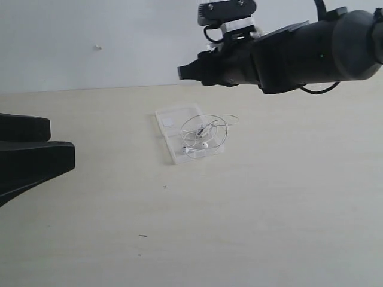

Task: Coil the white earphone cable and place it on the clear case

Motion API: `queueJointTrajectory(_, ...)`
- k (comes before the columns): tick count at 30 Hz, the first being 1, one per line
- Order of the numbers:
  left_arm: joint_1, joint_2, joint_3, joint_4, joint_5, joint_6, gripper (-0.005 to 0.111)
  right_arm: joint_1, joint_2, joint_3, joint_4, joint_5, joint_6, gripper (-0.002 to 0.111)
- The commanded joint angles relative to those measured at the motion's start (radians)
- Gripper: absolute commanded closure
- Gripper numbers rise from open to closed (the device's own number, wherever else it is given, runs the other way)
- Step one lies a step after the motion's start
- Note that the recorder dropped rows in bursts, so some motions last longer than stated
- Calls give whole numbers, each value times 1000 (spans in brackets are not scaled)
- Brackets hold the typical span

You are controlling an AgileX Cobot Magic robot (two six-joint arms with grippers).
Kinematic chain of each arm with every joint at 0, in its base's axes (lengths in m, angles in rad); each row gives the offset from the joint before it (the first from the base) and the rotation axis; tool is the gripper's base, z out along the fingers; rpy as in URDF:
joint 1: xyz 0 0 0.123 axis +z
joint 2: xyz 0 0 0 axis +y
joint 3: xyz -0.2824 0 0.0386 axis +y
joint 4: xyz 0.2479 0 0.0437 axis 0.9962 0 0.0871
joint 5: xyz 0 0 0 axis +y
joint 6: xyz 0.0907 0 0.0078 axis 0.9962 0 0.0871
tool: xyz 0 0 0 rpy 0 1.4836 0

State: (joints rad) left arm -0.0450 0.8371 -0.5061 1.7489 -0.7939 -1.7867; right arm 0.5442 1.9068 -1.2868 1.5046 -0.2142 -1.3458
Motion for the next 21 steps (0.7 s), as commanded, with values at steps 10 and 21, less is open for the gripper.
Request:
queueJointTrajectory(10, 2, -6, 4, -5, 2, 3, 33, -3, -369, 340, 210, -216, -198, 108)
queueJointTrajectory(21, 2, -6, 4, -5, 2, 3, 33, -3, -800, 625, 240, -199, -198, 108)
